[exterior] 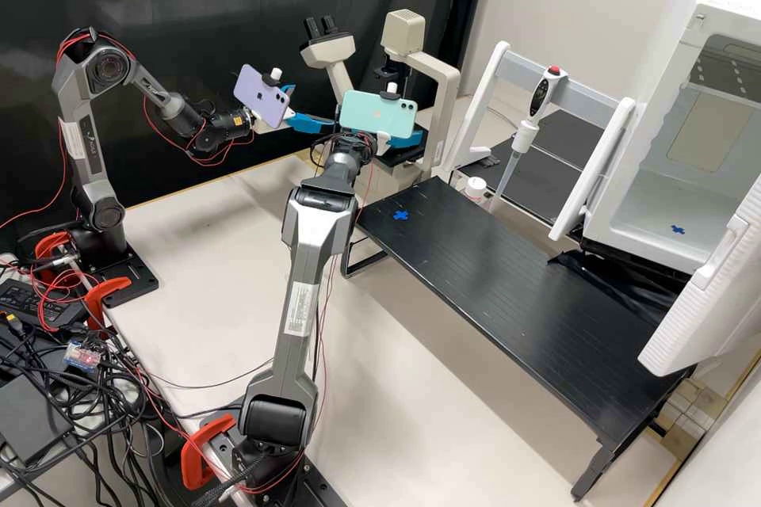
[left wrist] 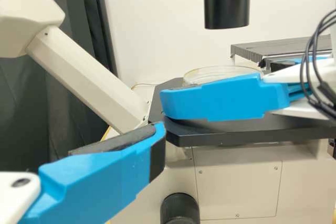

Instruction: Move the petri dish to the bench

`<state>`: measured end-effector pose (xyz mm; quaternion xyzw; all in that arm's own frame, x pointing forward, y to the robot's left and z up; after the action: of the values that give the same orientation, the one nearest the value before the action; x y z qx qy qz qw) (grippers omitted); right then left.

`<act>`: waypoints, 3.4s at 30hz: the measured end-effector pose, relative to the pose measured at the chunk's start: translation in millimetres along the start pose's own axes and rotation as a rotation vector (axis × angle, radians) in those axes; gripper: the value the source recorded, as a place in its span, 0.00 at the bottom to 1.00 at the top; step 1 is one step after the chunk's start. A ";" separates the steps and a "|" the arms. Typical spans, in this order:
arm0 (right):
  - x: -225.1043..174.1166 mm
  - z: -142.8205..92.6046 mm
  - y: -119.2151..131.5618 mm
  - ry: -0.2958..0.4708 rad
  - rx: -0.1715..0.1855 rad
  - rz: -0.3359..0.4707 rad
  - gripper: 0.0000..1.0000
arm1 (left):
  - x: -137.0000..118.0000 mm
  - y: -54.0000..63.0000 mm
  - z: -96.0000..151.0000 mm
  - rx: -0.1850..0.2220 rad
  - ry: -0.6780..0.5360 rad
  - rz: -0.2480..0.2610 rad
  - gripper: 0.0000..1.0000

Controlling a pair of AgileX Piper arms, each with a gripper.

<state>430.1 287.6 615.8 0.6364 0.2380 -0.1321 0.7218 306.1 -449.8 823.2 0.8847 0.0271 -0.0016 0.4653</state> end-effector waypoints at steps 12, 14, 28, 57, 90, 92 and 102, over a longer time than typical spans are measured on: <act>2.1 1.7 -7.1 -0.013 0.002 -0.008 0.00 | 0.0 0.0 0.0 0.000 0.000 0.000 1.00; 2.8 2.8 -8.1 -0.019 0.004 -0.011 0.00 | 0.0 0.0 0.0 0.000 0.000 0.000 1.00; 4.3 3.2 -10.8 -0.017 0.006 -0.030 0.00 | 0.0 0.0 0.0 0.000 0.000 0.000 1.00; -2.4 11.5 -18.8 -0.027 0.004 -0.041 0.00 | 0.0 0.0 0.0 0.000 0.000 0.000 1.00; -117.3 21.8 -15.8 0.141 -0.028 0.133 0.00 | 0.0 0.0 0.0 0.000 0.000 0.000 1.00; -136.2 29.5 -17.5 0.162 -0.054 0.147 0.00 | 0.0 0.0 0.0 0.000 0.000 0.000 1.00; -198.8 69.9 -6.9 0.239 -0.084 0.279 0.00 | 0.0 0.0 0.0 0.000 0.000 0.000 1.00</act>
<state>269.6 195.6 717.0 0.6438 0.2365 0.0560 0.7256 306.1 -449.8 823.2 0.8847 0.0271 -0.0016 0.4653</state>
